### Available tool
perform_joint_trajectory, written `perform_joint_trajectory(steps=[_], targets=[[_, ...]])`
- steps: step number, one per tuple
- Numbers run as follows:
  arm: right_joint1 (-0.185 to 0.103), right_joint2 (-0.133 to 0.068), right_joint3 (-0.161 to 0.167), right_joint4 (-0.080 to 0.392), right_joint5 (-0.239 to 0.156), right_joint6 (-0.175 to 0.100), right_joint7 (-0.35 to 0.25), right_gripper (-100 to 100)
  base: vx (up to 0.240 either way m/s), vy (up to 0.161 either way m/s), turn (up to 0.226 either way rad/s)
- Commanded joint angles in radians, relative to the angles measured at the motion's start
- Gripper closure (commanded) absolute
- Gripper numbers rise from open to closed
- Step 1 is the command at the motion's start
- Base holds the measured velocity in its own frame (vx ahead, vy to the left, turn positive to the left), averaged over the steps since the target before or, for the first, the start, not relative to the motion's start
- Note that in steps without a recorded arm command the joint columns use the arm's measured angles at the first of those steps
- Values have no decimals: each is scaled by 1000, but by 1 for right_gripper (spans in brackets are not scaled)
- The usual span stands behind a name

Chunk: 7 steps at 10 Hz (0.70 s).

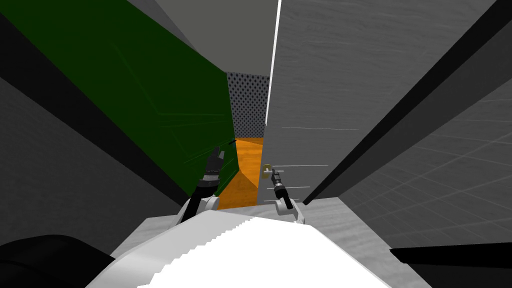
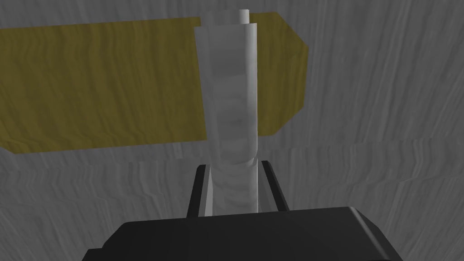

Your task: Push the door open

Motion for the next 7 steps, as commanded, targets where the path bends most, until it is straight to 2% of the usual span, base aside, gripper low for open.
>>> perform_joint_trajectory(steps=[1,3,4,7], targets=[[1,1,1,0,0,-1,-1,100,-13,-2,-2],[1,1,1,0,0,-1,-1,100,-3,0,-1],[-1,-2,-10,5,-1,3,2,100,106,40,-31],[-9,-7,-40,12,-4,5,9,100,183,72,-55]])
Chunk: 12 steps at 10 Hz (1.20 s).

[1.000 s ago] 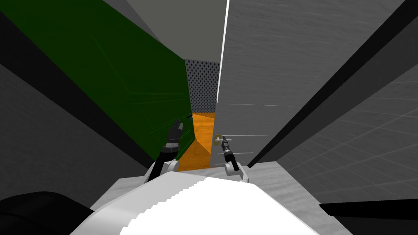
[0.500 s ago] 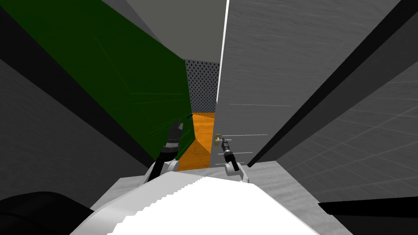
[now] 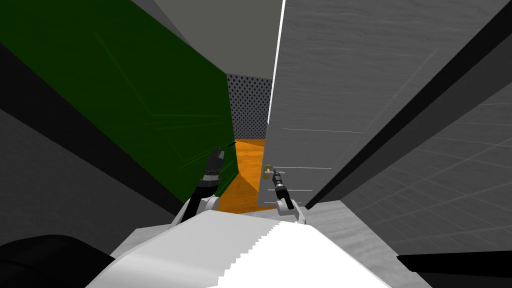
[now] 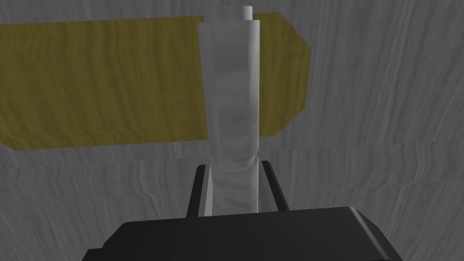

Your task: Push the door open

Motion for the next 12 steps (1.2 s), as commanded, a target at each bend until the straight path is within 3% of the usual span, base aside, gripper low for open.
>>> perform_joint_trajectory(steps=[1,12], targets=[[-11,-5,-30,-2,-2,-6,7,100,213,112,-59],[-49,2,-168,33,-15,5,38,100,143,102,-75]])
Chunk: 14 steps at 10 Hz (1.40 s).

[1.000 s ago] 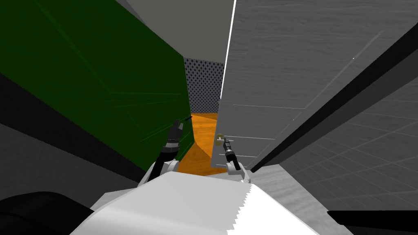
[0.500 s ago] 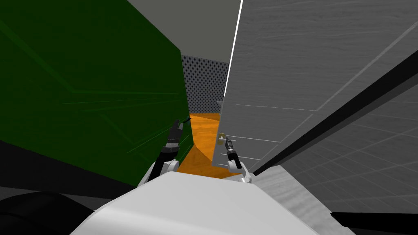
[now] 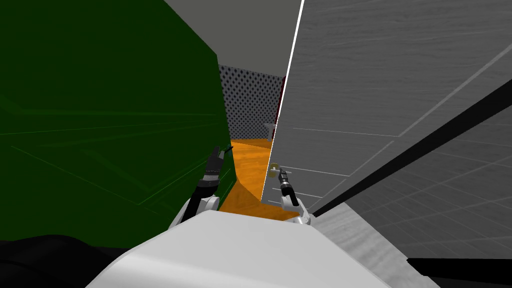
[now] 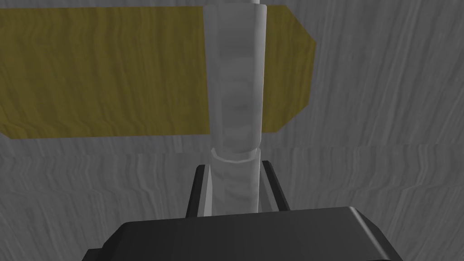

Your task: Push the door open

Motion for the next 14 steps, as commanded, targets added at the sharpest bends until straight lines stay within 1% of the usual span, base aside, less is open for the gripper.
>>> perform_joint_trajectory(steps=[1,5,6,7,11,14], targets=[[-7,-5,-29,3,-2,-8,6,100,102,75,-62],[-17,3,-65,12,-5,-5,14,100,91,73,-56],[-22,8,-82,16,-7,-3,18,100,116,89,-95],[-24,10,-90,19,-8,-3,20,100,114,106,-71],[-37,28,-139,31,-12,1,31,100,144,116,-81],[-44,42,-165,37,-14,3,37,100,174,89,-72]])
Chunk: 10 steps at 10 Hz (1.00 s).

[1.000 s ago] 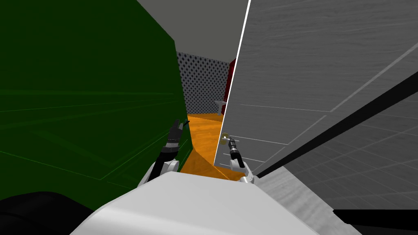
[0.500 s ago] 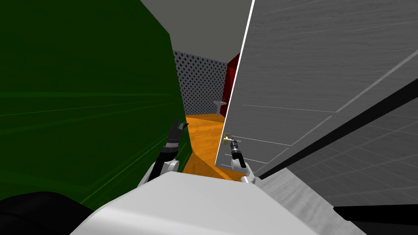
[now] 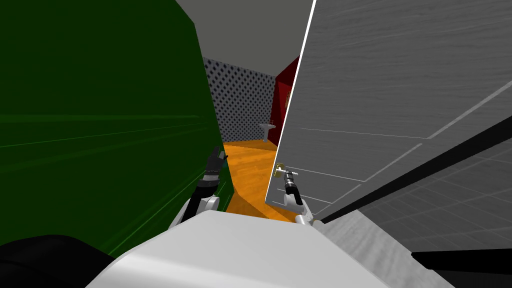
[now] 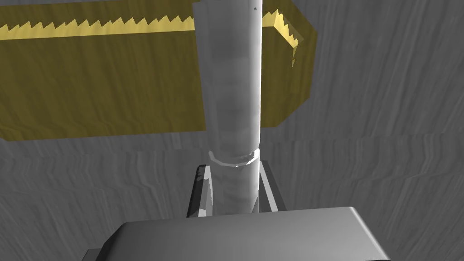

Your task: Push the door open

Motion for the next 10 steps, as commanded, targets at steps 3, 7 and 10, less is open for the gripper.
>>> perform_joint_trajectory(steps=[3,7,10], targets=[[-26,-6,-1,26,-28,-10,32,100,95,30,-100],[-76,-9,27,84,-96,-27,112,100,157,26,-206],[-110,0,45,123,-142,-38,165,100,150,31,-203]])
